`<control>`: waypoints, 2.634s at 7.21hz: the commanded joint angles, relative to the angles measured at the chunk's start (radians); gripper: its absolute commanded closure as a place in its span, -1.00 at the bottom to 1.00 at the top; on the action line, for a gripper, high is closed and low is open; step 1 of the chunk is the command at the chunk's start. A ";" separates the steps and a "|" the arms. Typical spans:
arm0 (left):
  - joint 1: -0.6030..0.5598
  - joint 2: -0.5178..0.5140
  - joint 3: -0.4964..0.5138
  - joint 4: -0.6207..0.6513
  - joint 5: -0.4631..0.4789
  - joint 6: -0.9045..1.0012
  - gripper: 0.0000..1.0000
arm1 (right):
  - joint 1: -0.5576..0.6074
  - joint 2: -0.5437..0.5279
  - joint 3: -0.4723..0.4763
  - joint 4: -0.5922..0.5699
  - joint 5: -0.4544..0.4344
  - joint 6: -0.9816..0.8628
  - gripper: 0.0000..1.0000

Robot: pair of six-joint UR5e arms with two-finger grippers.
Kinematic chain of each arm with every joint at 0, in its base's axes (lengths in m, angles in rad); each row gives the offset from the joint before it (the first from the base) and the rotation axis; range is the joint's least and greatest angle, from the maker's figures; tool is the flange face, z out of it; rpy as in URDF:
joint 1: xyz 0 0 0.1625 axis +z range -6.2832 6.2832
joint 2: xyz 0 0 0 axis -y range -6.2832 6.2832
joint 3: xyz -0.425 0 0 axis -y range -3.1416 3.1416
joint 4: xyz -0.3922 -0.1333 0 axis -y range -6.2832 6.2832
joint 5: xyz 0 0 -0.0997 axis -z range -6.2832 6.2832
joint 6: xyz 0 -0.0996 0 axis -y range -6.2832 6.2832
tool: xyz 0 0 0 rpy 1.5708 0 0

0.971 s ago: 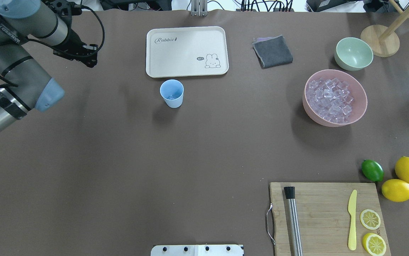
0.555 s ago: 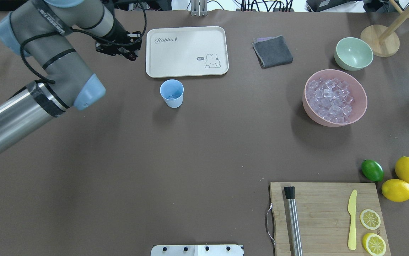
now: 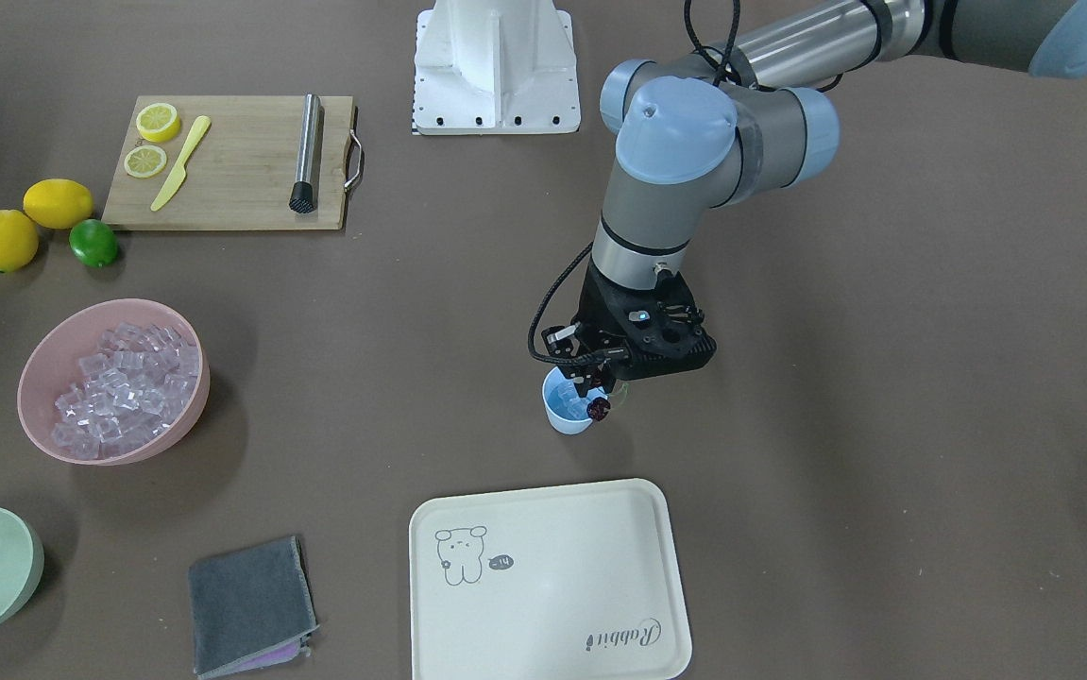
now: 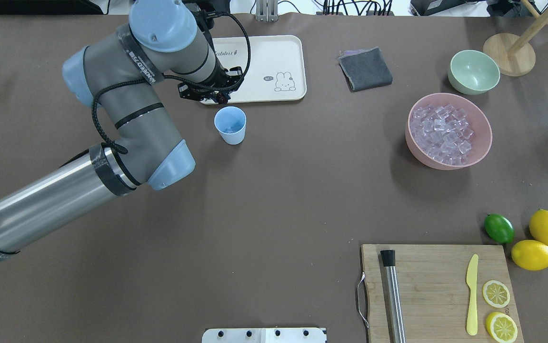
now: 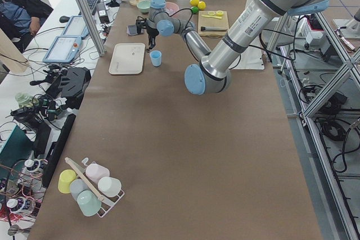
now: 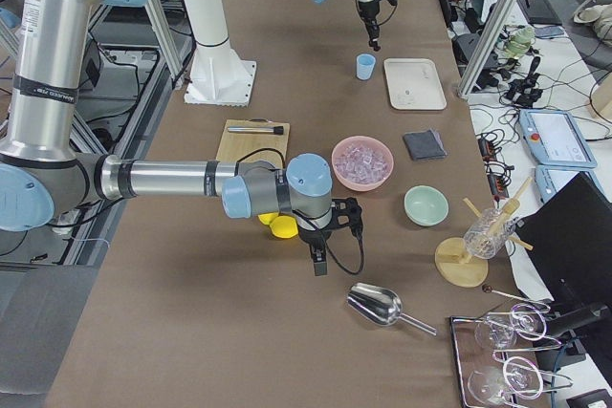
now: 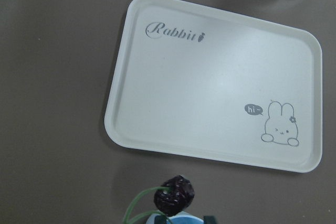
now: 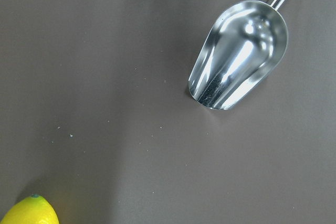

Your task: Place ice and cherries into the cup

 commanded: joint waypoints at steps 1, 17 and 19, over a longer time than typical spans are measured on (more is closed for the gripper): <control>0.039 0.016 -0.019 -0.005 0.014 -0.036 0.32 | 0.000 0.003 -0.001 -0.002 0.001 0.000 -0.99; -0.510 1.015 -0.250 -0.546 -0.388 0.593 -0.95 | 0.000 -0.005 0.002 0.005 0.013 0.000 -0.99; -0.551 0.998 -0.208 -0.542 -0.406 0.593 -0.96 | 0.000 -0.010 0.002 0.004 0.013 0.000 -0.99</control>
